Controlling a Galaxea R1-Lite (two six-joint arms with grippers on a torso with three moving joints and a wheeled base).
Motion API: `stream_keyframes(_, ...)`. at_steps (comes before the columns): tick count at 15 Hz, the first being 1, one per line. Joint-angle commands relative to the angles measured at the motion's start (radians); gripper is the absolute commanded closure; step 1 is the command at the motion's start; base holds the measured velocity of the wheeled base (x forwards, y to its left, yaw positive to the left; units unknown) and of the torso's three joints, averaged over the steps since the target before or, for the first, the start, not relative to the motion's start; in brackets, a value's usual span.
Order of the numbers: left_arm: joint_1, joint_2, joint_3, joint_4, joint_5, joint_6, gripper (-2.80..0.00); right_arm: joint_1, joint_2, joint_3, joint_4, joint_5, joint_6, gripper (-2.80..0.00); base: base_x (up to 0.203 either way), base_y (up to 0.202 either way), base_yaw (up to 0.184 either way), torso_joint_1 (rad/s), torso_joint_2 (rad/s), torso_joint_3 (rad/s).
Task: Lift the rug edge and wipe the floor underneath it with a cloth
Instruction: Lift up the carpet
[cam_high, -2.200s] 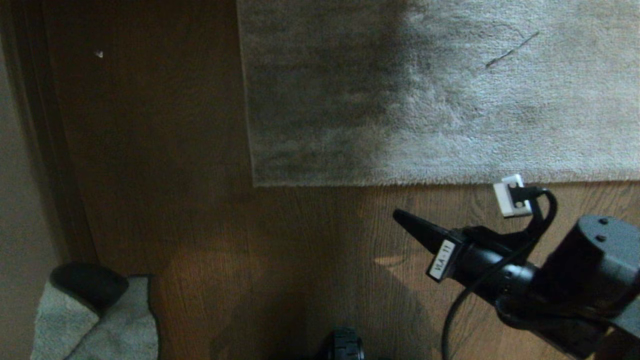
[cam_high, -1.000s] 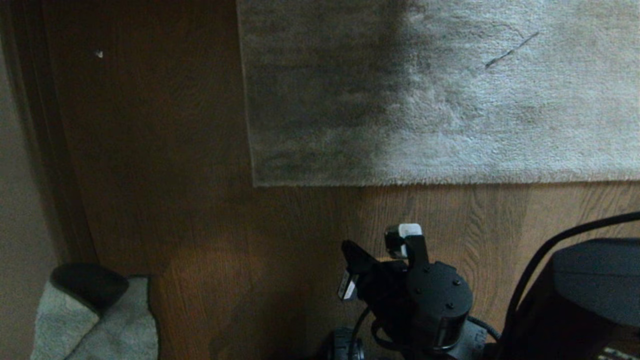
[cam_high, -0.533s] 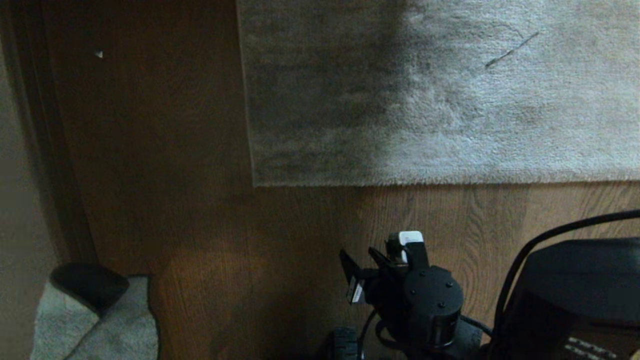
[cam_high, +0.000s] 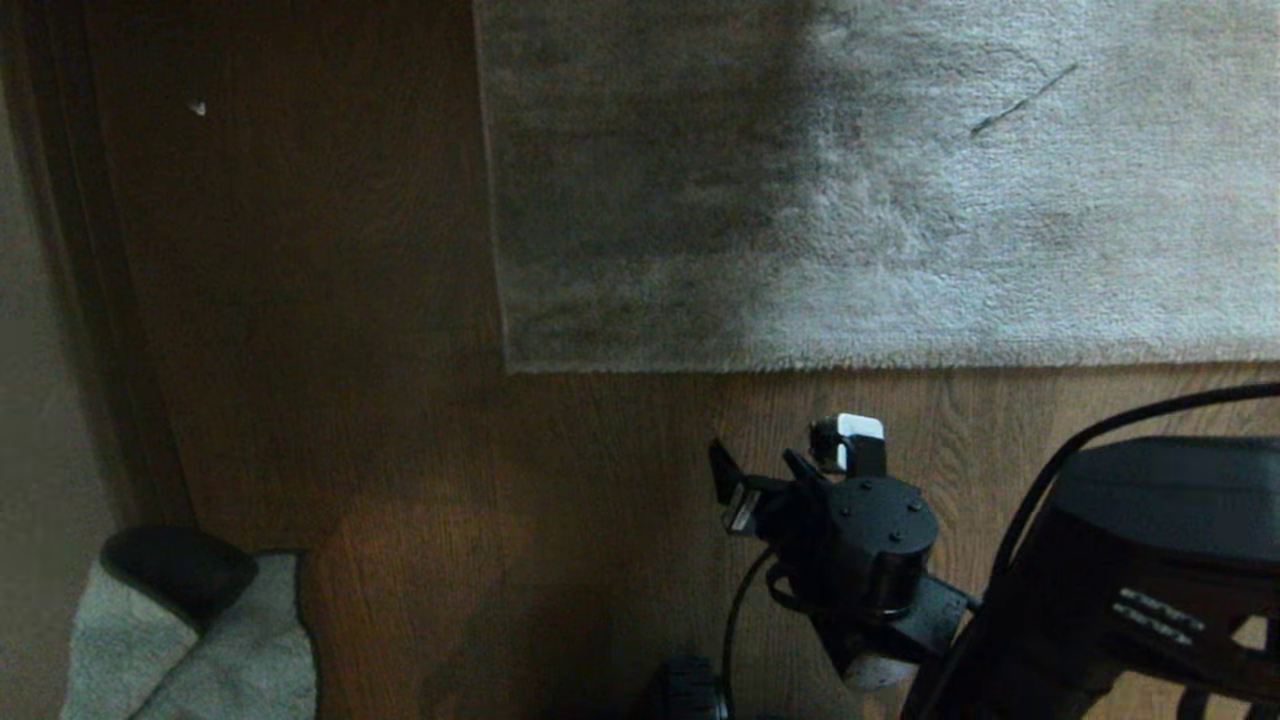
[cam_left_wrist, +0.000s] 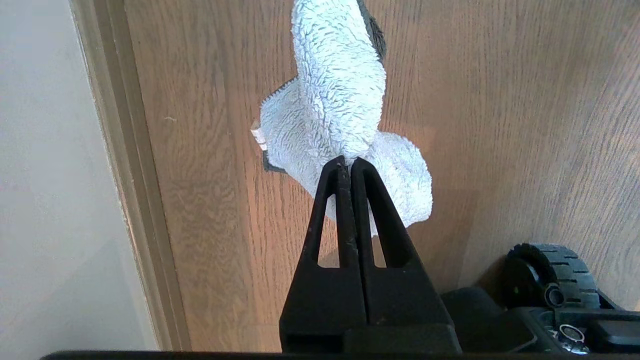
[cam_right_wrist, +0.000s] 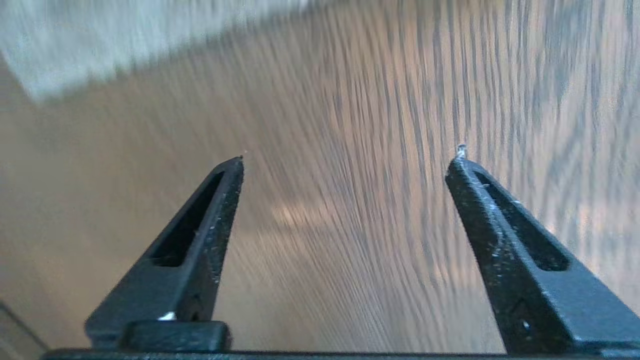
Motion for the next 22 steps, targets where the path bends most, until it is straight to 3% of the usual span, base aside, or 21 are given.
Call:
stream_keyframes(1,0.0,0.0,0.0,-0.001,0.001,-0.001,0.0,-0.003,0.013,-0.06,-0.048,-0.022,0.021,-2.8,0.0,0.0,0.0,0.0,0.0,0.0)
stream_keyframes(12,0.0,0.0,0.0,-0.001,0.001,-0.001,0.0,0.025,0.08,-0.367,-0.048,-0.029,0.325,-2.8,0.0,0.0,0.0,0.0,0.0,0.0)
stream_keyframes(17,0.0,0.0,0.0,0.0,0.001,-0.001,0.0,0.062,0.135,-0.46,-0.048,-0.024,0.367,-2.8,0.0,0.0,0.0,0.0,0.0,0.0)
stream_keyframes(22,0.0,0.0,0.0,0.0,0.001,-0.001,0.0,0.067,0.176,-0.462,-0.048,-0.023,0.369,-2.8,0.0,0.0,0.0,0.0,0.0,0.0)
